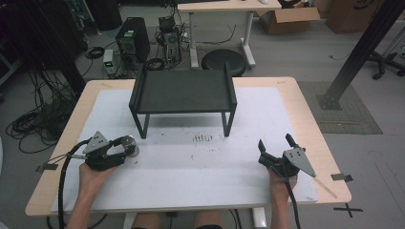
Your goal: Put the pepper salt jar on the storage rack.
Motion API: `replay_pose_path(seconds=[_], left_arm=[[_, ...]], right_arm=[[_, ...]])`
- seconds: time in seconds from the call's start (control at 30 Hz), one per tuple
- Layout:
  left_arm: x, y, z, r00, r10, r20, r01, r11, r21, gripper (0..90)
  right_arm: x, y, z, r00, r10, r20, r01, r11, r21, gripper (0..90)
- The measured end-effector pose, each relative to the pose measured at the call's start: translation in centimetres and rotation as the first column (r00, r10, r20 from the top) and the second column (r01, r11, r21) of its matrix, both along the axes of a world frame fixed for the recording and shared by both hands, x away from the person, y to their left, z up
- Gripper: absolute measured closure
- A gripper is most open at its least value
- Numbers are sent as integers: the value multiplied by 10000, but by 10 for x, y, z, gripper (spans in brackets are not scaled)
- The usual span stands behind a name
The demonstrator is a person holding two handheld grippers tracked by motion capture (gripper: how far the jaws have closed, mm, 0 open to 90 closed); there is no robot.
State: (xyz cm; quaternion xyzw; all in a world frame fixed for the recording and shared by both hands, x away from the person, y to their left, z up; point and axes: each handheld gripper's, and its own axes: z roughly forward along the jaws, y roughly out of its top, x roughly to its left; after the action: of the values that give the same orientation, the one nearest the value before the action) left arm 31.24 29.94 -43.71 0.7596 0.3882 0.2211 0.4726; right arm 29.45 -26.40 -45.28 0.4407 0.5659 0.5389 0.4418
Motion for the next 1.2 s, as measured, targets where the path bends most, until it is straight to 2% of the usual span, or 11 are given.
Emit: replay_pose_path(seconds=[0.4, 1.2], left_arm=[[0, -1, -1, 9999, -76, 101, 76, 10000, 19, 486], [-1, -2, -1, 9998, -10, 203, 9, 10000, 67, 491]], right_arm=[[0, 0, 0, 10000, 1, 5, -1, 10000, -2, 33], [0, 0, 0, 10000, 17, -21, -17, 10000, -20, 33]])
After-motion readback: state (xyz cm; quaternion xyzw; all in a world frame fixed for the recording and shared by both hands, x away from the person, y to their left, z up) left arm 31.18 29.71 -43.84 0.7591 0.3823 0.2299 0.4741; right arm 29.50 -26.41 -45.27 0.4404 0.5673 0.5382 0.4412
